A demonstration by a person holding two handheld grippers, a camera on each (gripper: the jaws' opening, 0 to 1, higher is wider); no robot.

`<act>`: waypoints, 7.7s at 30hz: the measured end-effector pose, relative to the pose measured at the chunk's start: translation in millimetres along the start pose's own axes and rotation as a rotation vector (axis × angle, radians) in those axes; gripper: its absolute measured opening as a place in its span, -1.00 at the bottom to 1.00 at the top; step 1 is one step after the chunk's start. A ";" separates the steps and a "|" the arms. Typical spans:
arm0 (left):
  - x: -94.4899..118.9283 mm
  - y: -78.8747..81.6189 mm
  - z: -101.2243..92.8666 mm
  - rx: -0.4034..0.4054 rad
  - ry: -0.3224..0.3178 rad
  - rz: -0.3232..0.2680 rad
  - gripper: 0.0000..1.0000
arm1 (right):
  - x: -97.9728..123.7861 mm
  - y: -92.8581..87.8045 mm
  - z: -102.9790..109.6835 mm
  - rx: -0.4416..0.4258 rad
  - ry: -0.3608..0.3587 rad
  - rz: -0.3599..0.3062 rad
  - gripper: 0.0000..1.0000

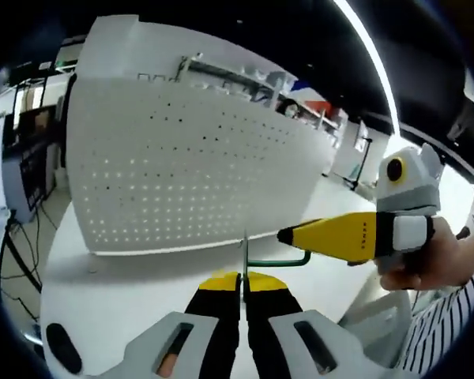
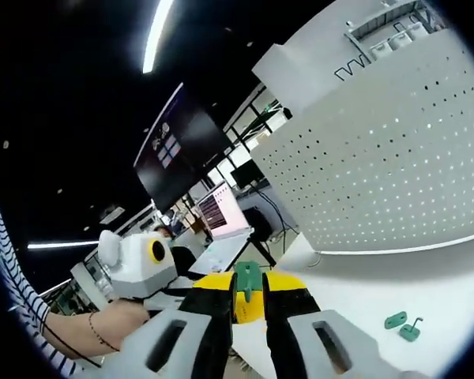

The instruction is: Insert the hook assembly into the mounting plate slot until the hook locks in place.

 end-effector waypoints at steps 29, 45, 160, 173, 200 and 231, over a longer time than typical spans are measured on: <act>1.4 11.0 -5.7 -0.125 0.020 -0.068 -0.98 | -8.2 1.5 12.5 0.113 -0.022 -0.033 -0.98; 4.0 3.1 4.5 -0.047 -0.018 -0.048 -0.93 | -16.4 -2.6 15.1 0.207 -0.020 0.003 -1.00; 20.1 -25.0 26.4 0.083 -0.051 -0.009 1.00 | -62.5 110.9 -103.1 0.363 -0.677 -0.436 -0.99; 20.4 -26.7 31.0 0.095 -0.044 0.003 1.00 | -58.3 146.4 -130.1 0.348 -0.764 -0.502 -0.99; 19.6 -28.5 33.0 0.090 -0.026 0.016 0.96 | -68.3 171.1 -133.5 0.327 -0.787 -0.530 -0.99; 23.7 -28.1 35.2 0.100 -0.018 0.011 0.94 | -74.2 170.7 -137.8 0.305 -0.824 -0.486 -0.99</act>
Point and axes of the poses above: the point that each gripper's makers call its tool centre point, and the gripper's own axes: x roughly backward along the fingers, z roughly to its left, y roughly out of its top, the point moved 7 cm from there along x, roughly backward along the fingers, and after that the axes turned 13 degrees about -y, right-handed, at the moved point
